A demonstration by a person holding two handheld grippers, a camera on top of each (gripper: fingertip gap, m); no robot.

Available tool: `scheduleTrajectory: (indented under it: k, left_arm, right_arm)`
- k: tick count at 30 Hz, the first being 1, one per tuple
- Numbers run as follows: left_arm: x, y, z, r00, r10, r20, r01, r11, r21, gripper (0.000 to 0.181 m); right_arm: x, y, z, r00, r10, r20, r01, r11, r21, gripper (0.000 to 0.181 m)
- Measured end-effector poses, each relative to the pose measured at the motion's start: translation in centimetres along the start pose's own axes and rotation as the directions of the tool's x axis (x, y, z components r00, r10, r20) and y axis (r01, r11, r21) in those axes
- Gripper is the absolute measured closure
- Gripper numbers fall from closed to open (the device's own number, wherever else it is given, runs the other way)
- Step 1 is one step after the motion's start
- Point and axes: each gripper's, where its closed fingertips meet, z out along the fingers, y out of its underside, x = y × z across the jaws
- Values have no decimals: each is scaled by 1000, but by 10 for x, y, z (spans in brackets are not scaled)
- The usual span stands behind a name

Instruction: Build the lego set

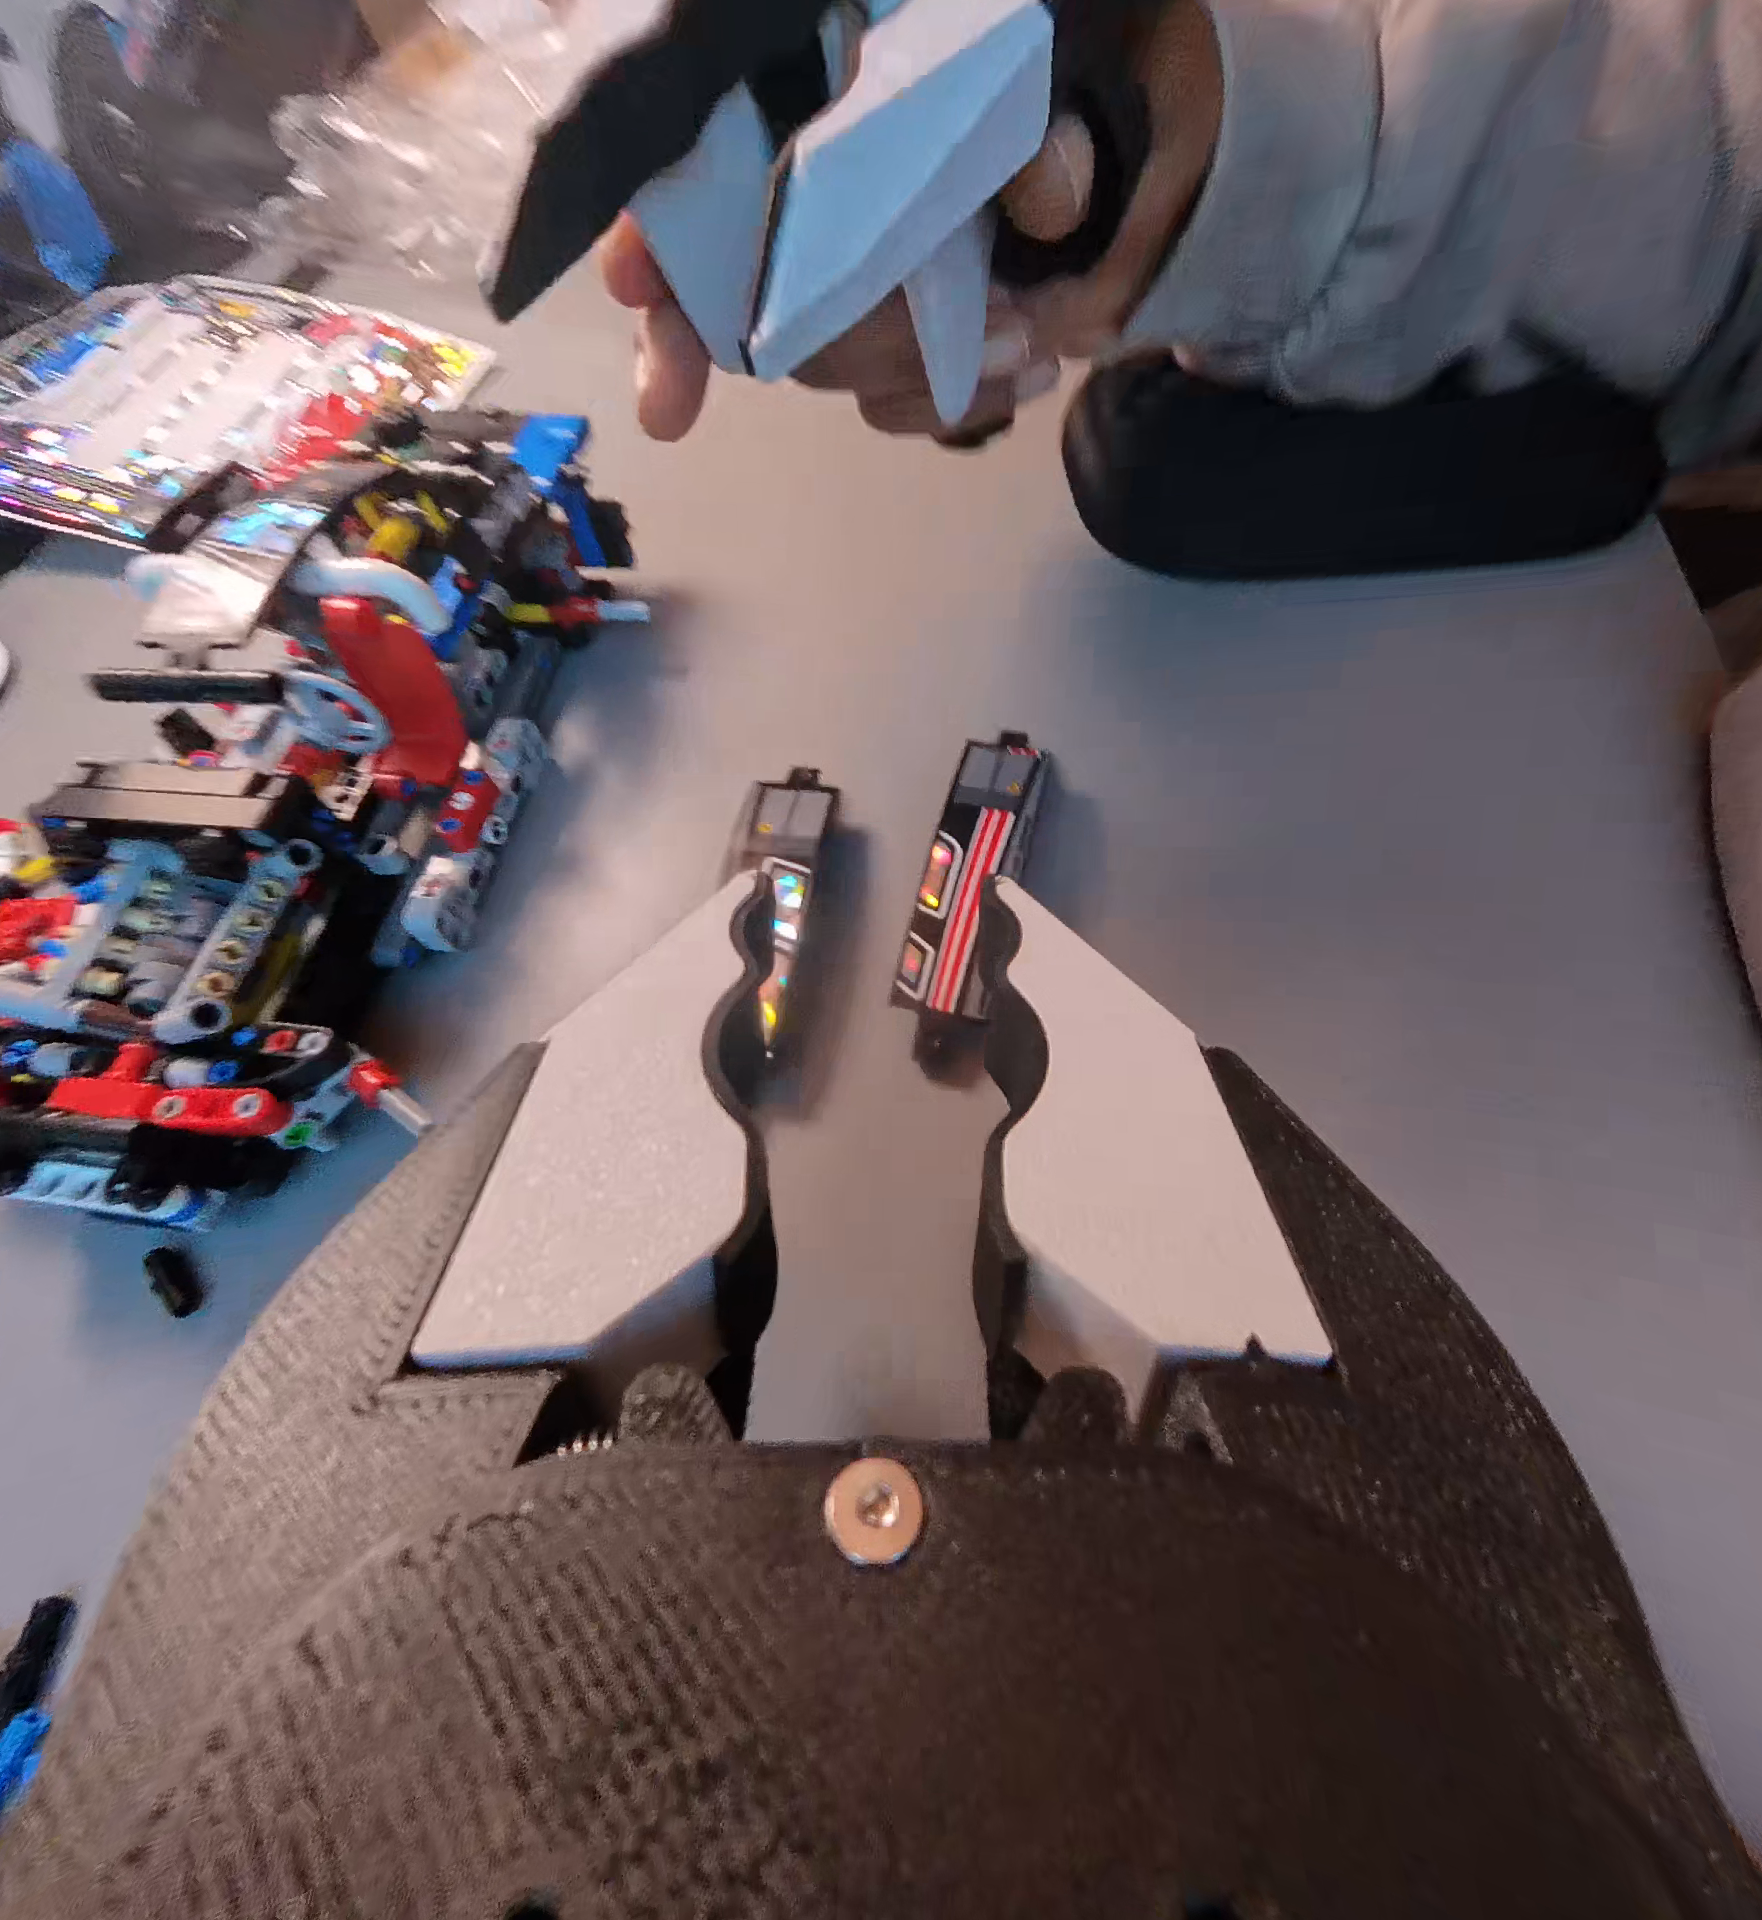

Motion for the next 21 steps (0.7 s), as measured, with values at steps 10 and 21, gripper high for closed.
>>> scheduleTrajectory:
  k: [10,21]
  left_arm:
    - [-97,-46,-86,896,-275,349,80,872,483,113]
    - [-105,-49,-102,875,-315,368,69,833,549,128]
  right_arm:
    - [68,-18,-45,923,103,-372,-8,969,247,130]
    - [85,-18,-63,890,133,-436,-7,960,280,139]
